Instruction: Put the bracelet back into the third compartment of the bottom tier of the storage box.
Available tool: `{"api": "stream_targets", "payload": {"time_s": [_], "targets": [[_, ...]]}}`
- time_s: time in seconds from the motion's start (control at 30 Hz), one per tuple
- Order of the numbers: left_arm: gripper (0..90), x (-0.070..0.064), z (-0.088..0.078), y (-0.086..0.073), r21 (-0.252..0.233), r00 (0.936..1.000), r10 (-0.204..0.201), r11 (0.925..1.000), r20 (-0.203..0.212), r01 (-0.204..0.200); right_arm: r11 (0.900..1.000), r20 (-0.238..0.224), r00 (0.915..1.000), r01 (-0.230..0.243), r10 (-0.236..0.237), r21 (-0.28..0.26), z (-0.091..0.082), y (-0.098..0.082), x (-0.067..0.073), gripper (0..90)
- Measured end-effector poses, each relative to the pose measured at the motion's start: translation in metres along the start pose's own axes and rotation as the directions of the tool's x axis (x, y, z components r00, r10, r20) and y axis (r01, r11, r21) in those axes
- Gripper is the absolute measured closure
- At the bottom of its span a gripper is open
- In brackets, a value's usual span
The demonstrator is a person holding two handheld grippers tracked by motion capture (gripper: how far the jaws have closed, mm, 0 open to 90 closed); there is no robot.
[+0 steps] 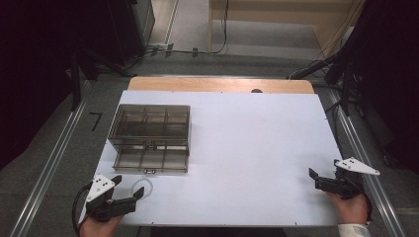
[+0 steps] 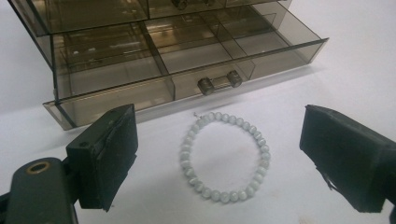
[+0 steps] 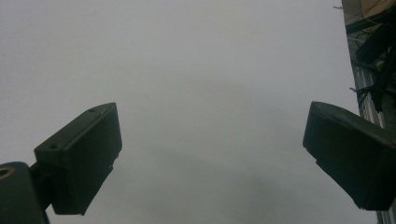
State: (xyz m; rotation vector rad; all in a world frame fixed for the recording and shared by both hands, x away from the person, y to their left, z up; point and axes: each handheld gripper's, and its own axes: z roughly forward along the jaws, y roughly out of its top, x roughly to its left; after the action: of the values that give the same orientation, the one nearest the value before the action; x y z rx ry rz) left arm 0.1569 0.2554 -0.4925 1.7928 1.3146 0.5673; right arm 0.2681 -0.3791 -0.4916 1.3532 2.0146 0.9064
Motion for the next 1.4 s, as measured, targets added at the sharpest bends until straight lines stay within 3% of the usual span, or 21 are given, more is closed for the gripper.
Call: {"api": "stream_targets", "payload": {"time_s": [0.93, 1.4], "targets": [[14.6, -0.007, 0.008, 0.000, 0.050, 0.9994, 0.031, 0.9983, 0.018, -0.032, 1.000, 0.002, 1.0000, -0.002, 0.002, 0.003, 0.000, 0.000, 0.000, 3.3], [23.9, -0.012, 0.017, -0.001, 0.103, 0.9975, 0.055, 0.9929, 0.044, -0.059, 1.000, 0.004, 1.0000, 0.002, -0.002, 0.001, 0.000, 0.000, 0.000, 3.2]]}}
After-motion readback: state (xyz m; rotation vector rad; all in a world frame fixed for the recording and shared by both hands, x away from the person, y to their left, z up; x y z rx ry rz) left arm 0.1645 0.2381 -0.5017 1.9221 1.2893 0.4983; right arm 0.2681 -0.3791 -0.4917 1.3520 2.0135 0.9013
